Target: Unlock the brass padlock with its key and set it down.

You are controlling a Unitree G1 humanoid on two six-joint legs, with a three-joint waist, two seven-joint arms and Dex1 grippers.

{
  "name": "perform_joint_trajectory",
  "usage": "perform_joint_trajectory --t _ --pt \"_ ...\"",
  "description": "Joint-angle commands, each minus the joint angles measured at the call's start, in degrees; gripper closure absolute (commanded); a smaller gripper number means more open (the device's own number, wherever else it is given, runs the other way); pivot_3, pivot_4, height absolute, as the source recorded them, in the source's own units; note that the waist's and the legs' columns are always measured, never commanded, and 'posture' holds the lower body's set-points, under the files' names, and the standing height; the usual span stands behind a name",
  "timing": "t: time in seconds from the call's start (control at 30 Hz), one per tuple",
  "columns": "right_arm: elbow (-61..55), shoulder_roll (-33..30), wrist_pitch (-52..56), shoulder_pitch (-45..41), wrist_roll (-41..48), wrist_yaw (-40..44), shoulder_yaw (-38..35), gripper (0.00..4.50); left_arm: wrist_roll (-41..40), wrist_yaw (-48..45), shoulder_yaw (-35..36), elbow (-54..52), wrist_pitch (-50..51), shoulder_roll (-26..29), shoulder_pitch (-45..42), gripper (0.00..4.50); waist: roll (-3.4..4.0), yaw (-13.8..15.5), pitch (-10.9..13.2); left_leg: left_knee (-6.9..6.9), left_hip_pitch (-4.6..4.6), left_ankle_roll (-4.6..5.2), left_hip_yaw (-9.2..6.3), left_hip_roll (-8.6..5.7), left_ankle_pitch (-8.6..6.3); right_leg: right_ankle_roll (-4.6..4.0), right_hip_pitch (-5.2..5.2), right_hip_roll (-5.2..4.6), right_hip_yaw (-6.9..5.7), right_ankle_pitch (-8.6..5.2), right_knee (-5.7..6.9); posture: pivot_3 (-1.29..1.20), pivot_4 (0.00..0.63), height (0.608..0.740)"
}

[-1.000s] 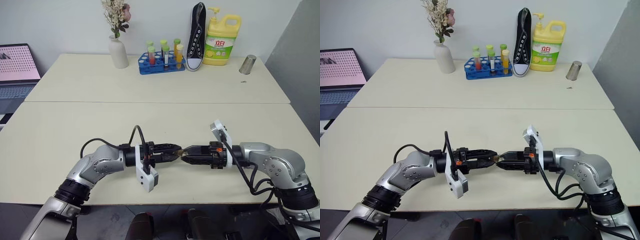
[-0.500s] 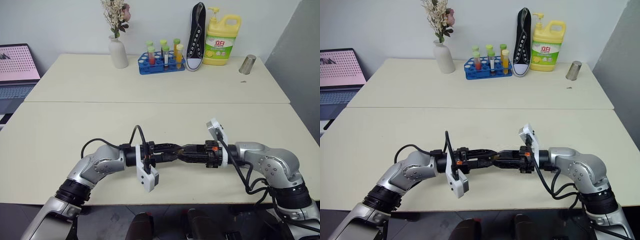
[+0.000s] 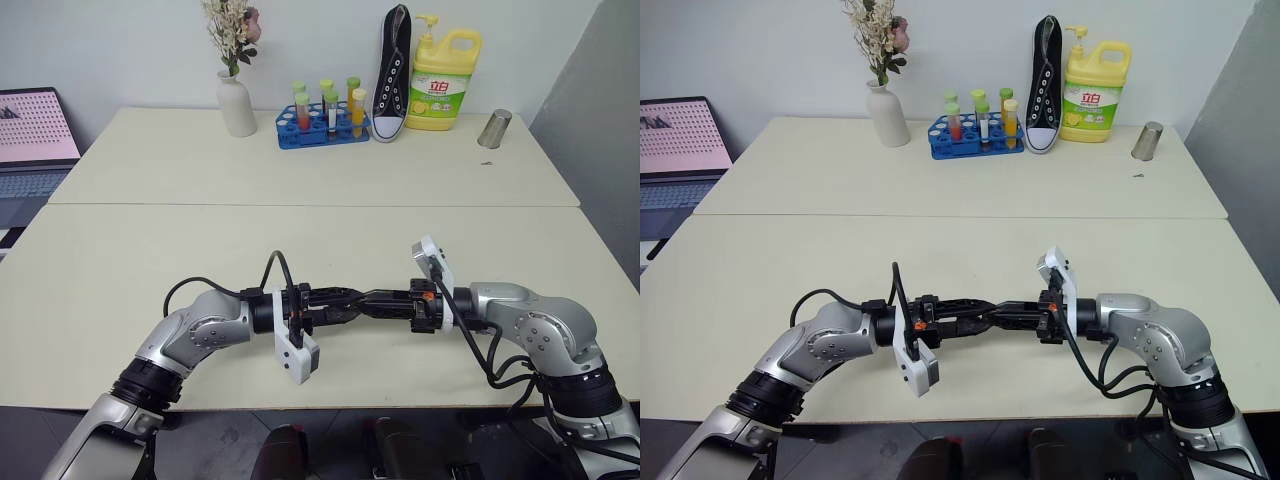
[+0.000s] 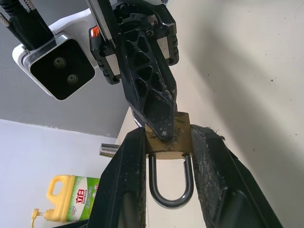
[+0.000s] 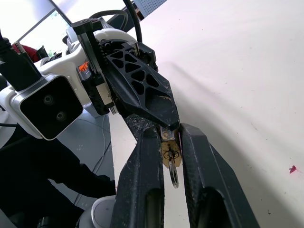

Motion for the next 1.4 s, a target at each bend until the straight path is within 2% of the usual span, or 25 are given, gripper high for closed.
perform_joint_trajectory --t 0.03,0.3,0.37,0.63,0.8,0.87,0.97,1.1,1.33,1.4 --pt "-1.06 0.58 -0.67 -1.07 1.23 2.28 0.65 4.33 -0.17 1.18 1.01 -1.7 -0.05 -0.46 -0.41 3.54 0.0 0.0 0.0 0.0 0.0 0.0 0.0 0.0 0.0 0.0 0.0 0.0 0.0 0.0 0.0 0.0 0.15 0.74" --pt "-0.49 0.26 -0.67 -1.4 0.97 3.11 0.48 4.33 -4.12 -1.04 -0.23 -2.74 0.87 0.44 -0.04 3.54 0.0 0.0 0.0 0.0 0.0 0.0 0.0 0.0 0.0 0.0 0.0 0.0 0.0 0.0 0.0 0.0 0.15 0.74" --pt "-0.05 0.17 -0.86 -1.68 0.68 3.42 0.49 4.33 -6.03 -1.4 0.09 -3.41 0.72 1.09 0.62 2.78 0.0 -0.05 0.0 0.0 0.0 0.0 0.0 0.01 0.0 0.0 0.0 0.0 0.0 0.0 0.0 0.0 0.15 0.74" --pt "1.5 -0.5 -2.17 -2.54 -0.92 4.35 0.46 4.33 -11.63 -4.39 -0.27 -6.88 1.99 3.97 3.23 0.26 0.0 -0.02 0.0 0.0 0.0 0.0 0.0 0.01 0.0 0.0 0.0 0.0 0.0 0.0 0.0 0.0 0.15 0.74" --pt "3.43 -2.14 -4.61 -3.16 -3.38 5.42 0.27 4.33 -18.55 -7.4 0.08 -13.38 7.63 6.4 8.5 0.22 0.0 -0.07 0.0 -0.01 0.01 0.0 0.01 0.03 0.0 -0.01 0.0 -0.01 0.02 0.0 -0.01 0.0 0.15 0.74" --pt "4.14 -3.12 -6.91 -3.4 -5.35 6.14 0.66 4.33 -24.95 -7.49 1.61 -16.6 16.54 5.65 10.23 0.22 0.0 -0.03 0.0 0.0 0.01 0.0 0.0 0.02 0.0 0.0 0.0 -0.01 0.0 0.0 -0.01 0.0 0.15 0.74" --pt "4.56 -3.81 -8.95 -3.62 -6.82 6.97 0.6 4.33 -34.05 -7.12 4.18 -20.24 30.52 4.13 10.92 0.82 -0.01 0.06 0.0 0.03 0.0 0.0 -0.02 0.01 0.0 0.07 0.0 -0.01 -0.02 -0.04 0.01 0.0 0.15 0.74" --pt "4.19 -4.33 -10.06 -3.95 -7.15 7.48 0.12 4.33 -42.18 -8.45 6.64 -21.32 45.53 2.46 9.63 2.13 0.0 -0.01 0.01 0.03 0.02 0.0 -0.05 0.02 0.0 0.25 0.01 0.03 -0.03 -0.15 0.01 0.0 0.15 0.74" --pt "3.22 -4.14 -10.29 -4.85 -6.44 7.51 -0.61 4.33 -48.81 -14.21 7.22 -19.01 61.73 -0.37 7.23 4.42 0.0 -0.01 0.01 0.02 0.01 0.0 -0.05 -0.01 0.0 0.25 0.01 0.12 -0.02 -0.15 0.0 0.0 0.15 0.74" --pt "2.94 -4.12 -10.12 -4.76 -6.21 7.42 -0.71 4.33 -48.37 -15.98 6.86 -18.82 63.16 -1.11 7.0 4.5 0.0 0.0 0.01 0.02 0.01 0.0 -0.04 -0.02 0.0 0.24 0.01 0.22 0.0 -0.15 -0.01 0.0 0.15 0.74"
